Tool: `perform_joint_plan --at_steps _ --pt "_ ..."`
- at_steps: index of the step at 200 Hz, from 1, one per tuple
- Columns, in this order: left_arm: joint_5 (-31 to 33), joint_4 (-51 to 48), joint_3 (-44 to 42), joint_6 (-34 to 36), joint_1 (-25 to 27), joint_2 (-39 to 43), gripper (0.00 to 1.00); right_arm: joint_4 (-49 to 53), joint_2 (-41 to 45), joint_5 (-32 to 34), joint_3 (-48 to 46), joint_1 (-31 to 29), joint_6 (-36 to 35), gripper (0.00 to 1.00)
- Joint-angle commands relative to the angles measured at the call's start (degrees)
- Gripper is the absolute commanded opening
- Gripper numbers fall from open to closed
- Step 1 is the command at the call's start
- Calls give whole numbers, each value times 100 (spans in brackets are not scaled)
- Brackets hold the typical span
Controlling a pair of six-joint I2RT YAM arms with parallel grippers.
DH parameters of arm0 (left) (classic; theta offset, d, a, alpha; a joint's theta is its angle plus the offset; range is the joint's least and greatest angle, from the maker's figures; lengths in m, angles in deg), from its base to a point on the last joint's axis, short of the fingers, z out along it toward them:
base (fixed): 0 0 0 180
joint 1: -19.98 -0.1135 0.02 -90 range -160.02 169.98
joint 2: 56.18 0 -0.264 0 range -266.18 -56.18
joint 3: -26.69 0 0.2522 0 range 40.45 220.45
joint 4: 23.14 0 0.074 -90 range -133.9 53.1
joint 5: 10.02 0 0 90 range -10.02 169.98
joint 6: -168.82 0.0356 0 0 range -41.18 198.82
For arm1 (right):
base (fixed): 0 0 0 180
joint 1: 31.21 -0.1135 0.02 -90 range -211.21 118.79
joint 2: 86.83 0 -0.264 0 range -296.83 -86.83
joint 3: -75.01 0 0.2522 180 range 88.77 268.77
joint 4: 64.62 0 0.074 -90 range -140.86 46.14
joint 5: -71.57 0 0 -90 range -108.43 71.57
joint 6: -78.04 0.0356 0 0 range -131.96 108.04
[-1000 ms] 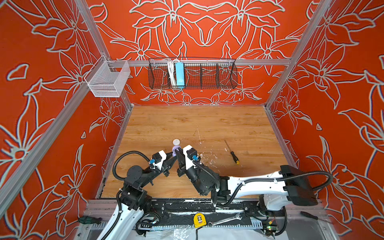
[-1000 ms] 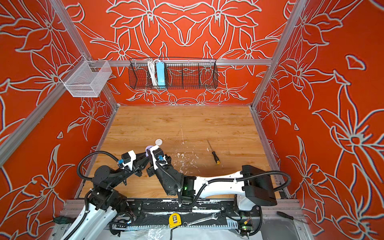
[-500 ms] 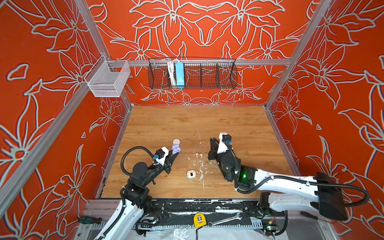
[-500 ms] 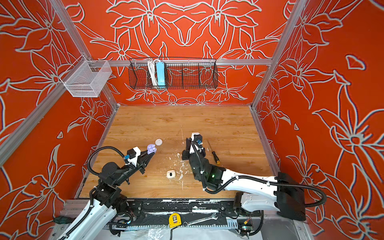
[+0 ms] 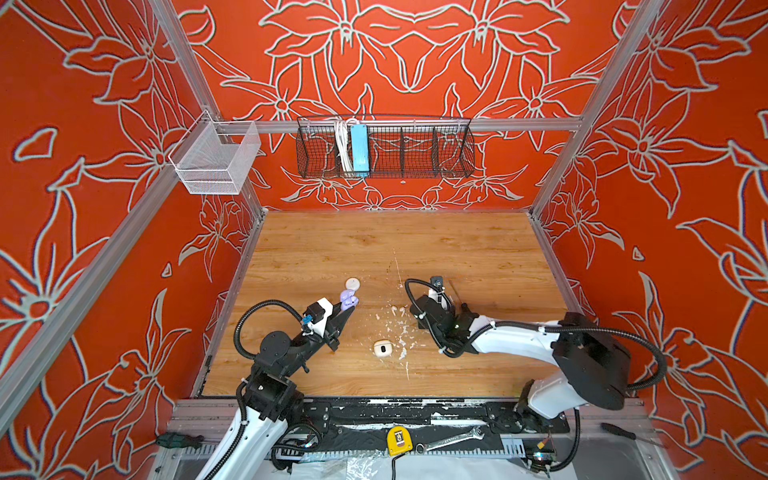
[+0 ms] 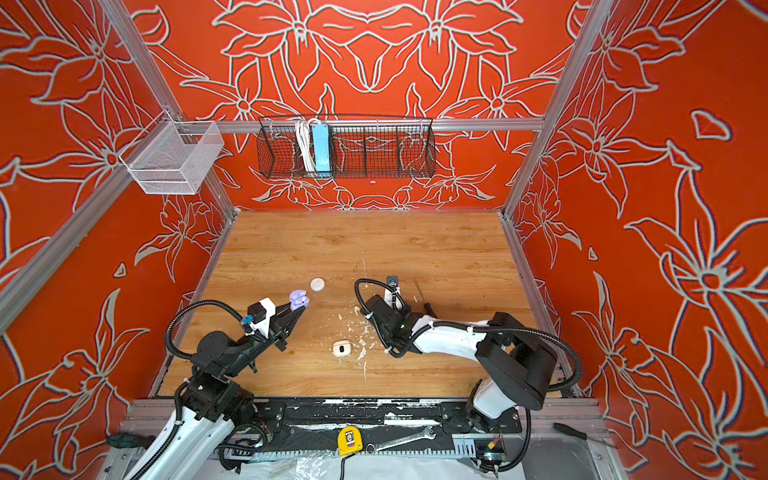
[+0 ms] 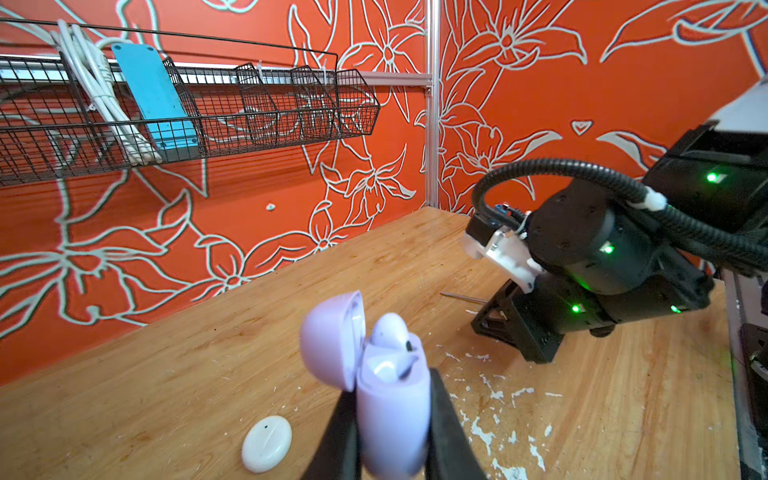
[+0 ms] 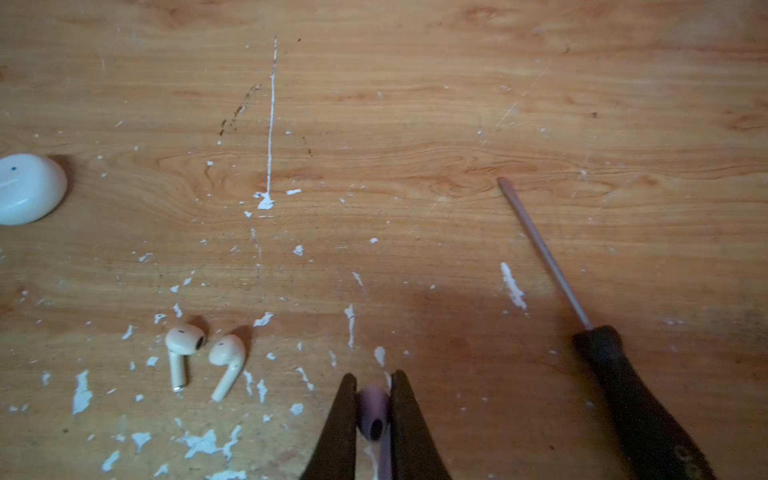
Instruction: Insert the wireless bluetooth earbuds into the charging case
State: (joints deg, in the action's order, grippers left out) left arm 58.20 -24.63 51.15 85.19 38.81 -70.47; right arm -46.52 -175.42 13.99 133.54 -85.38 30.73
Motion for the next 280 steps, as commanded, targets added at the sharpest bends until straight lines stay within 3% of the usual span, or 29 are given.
perform_joint_plan --at_steps 1,103,150,175,280 --pt "-105 12 102 6 15 88 0 651 -150 -746 197 20 306 6" --pt "-80 -129 125 128 15 248 0 1038 -1051 -1493 523 310 256 9" --pt "-55 -173 155 128 15 259 0 1499 -838 -1317 621 317 134 42" --pt "-83 -234 210 136 14 259 0 1753 -633 -1206 676 320 -8 53" --pt "-95 -323 202 49 15 356 0 2527 -1364 -1611 1590 315 -673 50"
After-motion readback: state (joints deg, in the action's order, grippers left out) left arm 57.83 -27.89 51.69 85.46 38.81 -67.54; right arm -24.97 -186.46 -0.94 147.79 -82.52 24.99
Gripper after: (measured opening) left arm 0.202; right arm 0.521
